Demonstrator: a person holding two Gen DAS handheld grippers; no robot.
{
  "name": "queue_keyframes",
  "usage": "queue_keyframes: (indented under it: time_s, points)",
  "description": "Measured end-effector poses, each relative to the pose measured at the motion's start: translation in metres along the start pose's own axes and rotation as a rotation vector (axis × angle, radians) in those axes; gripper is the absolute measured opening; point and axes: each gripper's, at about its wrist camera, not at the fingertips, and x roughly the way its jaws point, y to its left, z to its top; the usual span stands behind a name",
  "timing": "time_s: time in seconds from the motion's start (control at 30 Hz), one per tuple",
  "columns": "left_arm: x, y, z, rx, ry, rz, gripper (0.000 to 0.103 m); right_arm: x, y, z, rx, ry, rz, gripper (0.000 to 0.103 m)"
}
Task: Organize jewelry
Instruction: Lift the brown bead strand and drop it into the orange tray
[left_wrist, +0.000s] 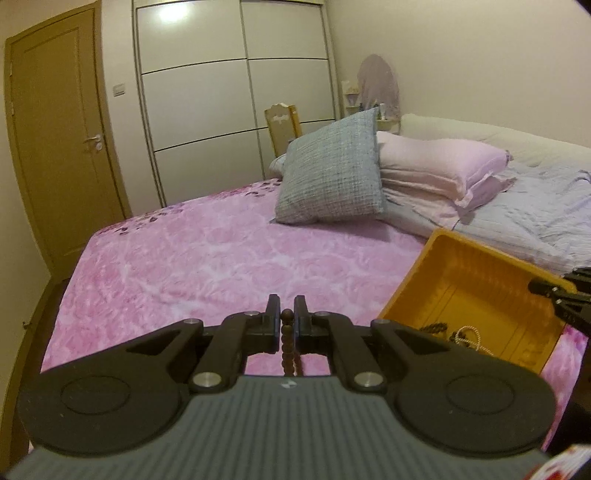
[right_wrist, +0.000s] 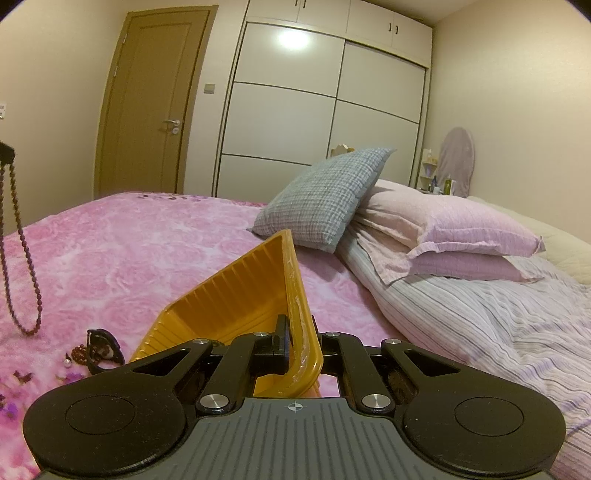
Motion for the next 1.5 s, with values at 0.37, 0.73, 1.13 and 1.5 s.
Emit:
queue_keyframes:
  time_s: [0.37, 0.73, 1.13, 1.5]
  points:
    - [0.006, -0.042, 0.04, 0.024, -0.082, -0.133, 0.006, -0.002, 0.0, 0.001, 0.003, 0.002, -0.001, 0.007]
    - [0.04, -0.121, 0.07, 0.001, -0.099, -0.343, 0.006, -0.001, -0.002, 0.001, 0.025, 0.003, 0.005, 0.007]
    - [0.085, -0.182, 0.055, -0.041, 0.015, -0.466, 0.006, 0.002, -0.005, 0.0, 0.049, 0.01, 0.001, 0.007]
    - [0.105, -0.177, 0.032, -0.081, 0.098, -0.449, 0.009, 0.003, -0.007, -0.001, 0.056, 0.013, 0.0, 0.007]
